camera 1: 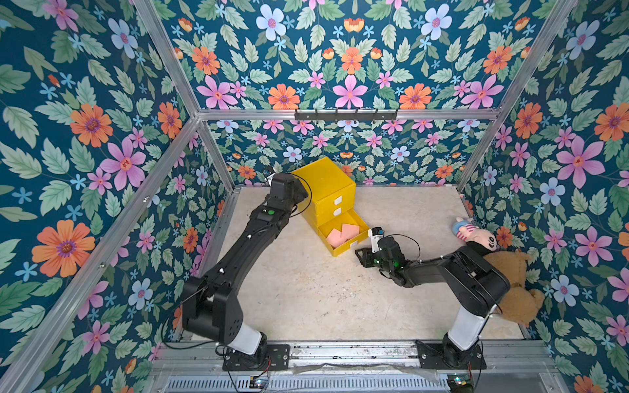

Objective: Please put the sticky notes in the drawer by color
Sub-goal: Close the drawer in the storage box.

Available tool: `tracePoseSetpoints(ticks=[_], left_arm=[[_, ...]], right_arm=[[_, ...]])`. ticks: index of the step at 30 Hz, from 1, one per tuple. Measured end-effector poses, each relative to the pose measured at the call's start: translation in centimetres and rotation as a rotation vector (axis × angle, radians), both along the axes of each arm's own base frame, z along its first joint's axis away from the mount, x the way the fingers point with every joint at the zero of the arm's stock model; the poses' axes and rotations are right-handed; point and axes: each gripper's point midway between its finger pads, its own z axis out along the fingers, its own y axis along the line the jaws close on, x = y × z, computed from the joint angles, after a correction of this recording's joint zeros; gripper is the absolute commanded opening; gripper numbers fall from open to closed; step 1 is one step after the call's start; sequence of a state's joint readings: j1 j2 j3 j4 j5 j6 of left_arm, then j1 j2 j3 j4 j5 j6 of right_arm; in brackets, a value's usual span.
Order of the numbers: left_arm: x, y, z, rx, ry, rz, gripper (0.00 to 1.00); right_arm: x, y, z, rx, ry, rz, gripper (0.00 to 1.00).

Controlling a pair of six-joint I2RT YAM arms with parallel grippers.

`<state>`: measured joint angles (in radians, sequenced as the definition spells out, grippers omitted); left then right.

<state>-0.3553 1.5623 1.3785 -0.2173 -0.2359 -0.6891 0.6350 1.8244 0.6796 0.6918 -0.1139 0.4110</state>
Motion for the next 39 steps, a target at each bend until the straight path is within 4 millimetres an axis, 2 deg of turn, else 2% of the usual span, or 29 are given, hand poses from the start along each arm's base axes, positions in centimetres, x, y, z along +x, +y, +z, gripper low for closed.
tracePoseSetpoints(ticks=[4,10,17,27,34,39], left_arm=[[1.6,0.0,-3.0,-0.023,0.085,0.015,0.70],[3.4,-1.2,-4.7,-0.033,0.123,-0.016,0.58],[3.4,-1.6,-6.9,-0.028,0.183,-0.040,0.49],[2.4,-0.8,-10.0,-0.006,0.253,-0.028,0.46],[2.0,-0.8,-10.7,-0.007,0.266,-0.035,0.46],[1.9,-0.8,-10.4,-0.011,0.261,-0.039,0.50]], right_arm=[[1.4,1.2,-0.1,0.033,-0.025,-0.003,0.33],[3.0,2.3,-0.4,0.048,-0.037,-0.006,0.27],[5.3,4.0,0.1,0.053,-0.069,0.003,0.26],[9.5,6.5,0.8,0.060,-0.137,-0.013,0.25],[11.9,8.2,1.2,0.104,-0.145,-0.036,0.29],[12.2,9.0,1.0,0.135,-0.124,-0.029,0.33]])
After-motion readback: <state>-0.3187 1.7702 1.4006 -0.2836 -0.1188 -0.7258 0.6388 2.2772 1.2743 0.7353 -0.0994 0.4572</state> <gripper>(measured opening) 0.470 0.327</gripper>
